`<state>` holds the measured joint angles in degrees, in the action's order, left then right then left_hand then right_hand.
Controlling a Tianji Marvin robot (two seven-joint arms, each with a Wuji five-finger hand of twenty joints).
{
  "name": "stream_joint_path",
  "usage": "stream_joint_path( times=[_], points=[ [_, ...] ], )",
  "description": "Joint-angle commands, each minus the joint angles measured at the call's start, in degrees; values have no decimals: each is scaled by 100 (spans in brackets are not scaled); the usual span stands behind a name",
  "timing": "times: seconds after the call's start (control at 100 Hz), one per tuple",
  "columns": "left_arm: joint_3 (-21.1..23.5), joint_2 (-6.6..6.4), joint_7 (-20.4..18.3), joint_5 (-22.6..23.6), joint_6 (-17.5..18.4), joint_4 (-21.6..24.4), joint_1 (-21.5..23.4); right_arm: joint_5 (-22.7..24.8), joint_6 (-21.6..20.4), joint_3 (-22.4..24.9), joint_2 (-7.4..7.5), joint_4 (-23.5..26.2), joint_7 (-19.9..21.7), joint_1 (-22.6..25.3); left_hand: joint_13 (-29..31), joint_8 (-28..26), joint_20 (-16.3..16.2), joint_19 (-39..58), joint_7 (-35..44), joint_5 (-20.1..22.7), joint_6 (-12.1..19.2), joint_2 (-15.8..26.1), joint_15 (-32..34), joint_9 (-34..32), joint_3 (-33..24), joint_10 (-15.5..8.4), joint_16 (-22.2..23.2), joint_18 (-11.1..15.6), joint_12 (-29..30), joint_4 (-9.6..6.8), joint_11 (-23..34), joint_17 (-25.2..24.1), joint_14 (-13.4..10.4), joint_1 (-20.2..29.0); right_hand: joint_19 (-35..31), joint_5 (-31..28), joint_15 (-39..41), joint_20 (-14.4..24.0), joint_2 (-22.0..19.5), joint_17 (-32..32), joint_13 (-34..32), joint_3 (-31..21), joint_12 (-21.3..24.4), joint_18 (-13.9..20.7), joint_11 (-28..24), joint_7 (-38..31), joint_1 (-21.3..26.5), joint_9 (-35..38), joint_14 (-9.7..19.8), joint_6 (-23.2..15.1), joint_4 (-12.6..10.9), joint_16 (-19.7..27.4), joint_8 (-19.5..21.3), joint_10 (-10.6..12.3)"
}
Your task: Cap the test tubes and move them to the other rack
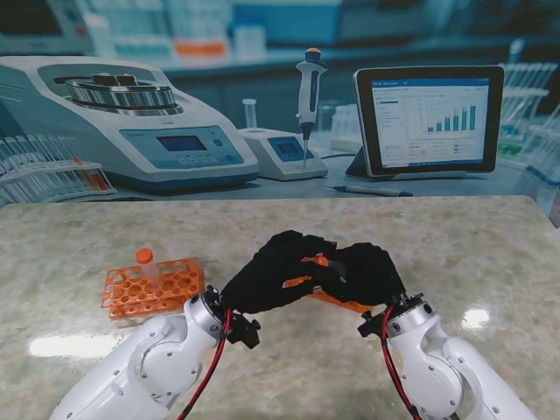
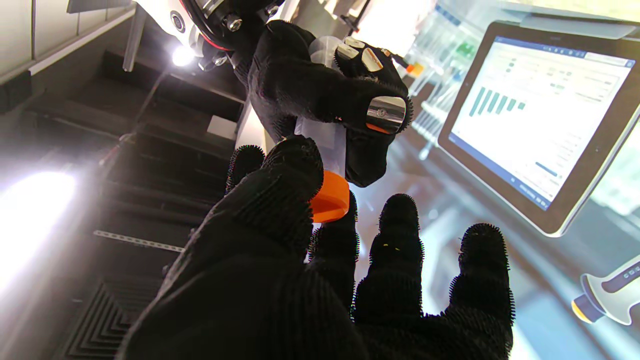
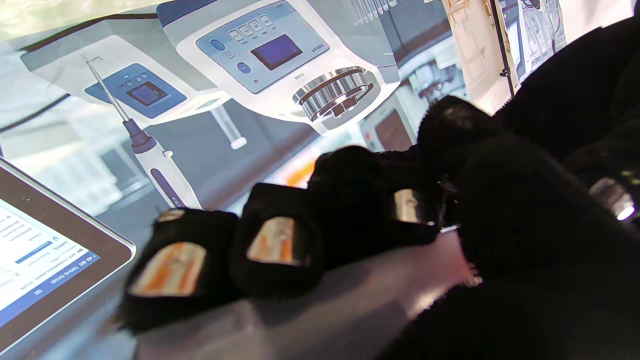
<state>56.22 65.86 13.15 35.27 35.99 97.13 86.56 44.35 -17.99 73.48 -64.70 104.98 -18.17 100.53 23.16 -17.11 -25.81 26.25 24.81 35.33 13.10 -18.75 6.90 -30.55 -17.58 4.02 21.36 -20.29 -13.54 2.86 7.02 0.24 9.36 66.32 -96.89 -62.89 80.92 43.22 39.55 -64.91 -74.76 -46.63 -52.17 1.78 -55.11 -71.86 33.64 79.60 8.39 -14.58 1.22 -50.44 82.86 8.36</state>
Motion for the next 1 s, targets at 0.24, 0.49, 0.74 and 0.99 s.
stream_joint_path(
  times=[0.24, 0.49, 0.74, 0.99],
  points=[
    [38, -18, -92, -137, 69, 99, 88, -14, 3, -26, -19, 35, 31, 11, -286, 74, 32, -490, -45, -26, 176, 467, -118, 205, 886, -147, -180, 94, 167, -219, -167, -101, 14, 2, -1733, -183, 1191, 341, -221, -404, -128, -92, -114, 512, -110, -393, 192, 290, 873, -341, -3, -443, 166, -84],
    [49, -8, -131, -264, 99, 225, 106, -16, -6, -21, -19, 35, 28, 20, -426, 314, -16, -603, -505, -242, -408, 807, -166, 363, 1282, -154, -192, 164, 141, -218, -184, -144, -60, -342, -1733, -183, 1191, 341, -221, -404, -128, -90, -114, 512, -110, -393, 191, 290, 873, -341, -1, -443, 167, -88],
    [132, -6, -131, -279, 55, 342, 115, -11, -18, -15, -19, 39, 26, 26, -510, 589, -63, -686, -1054, -467, -1072, 1064, -172, 539, 1545, -88, -188, 199, 108, -251, -222, -163, -118, -574, -1734, -180, 1192, 341, -216, -404, -128, -93, -116, 508, -113, -390, 189, 291, 868, -346, -1, -443, 167, -85],
    [293, 0, 36, -68, -155, 447, 194, 1, -30, -10, -18, 46, 20, 33, -452, 627, -103, -704, -1121, -236, -1576, 1133, -119, 521, 1657, 31, -143, 194, 67, -262, -219, -134, -141, -730, -1735, -178, 1197, 341, -215, -404, -128, -93, -115, 506, -114, -383, 187, 290, 868, -368, 0, -445, 168, -91]
  ],
)
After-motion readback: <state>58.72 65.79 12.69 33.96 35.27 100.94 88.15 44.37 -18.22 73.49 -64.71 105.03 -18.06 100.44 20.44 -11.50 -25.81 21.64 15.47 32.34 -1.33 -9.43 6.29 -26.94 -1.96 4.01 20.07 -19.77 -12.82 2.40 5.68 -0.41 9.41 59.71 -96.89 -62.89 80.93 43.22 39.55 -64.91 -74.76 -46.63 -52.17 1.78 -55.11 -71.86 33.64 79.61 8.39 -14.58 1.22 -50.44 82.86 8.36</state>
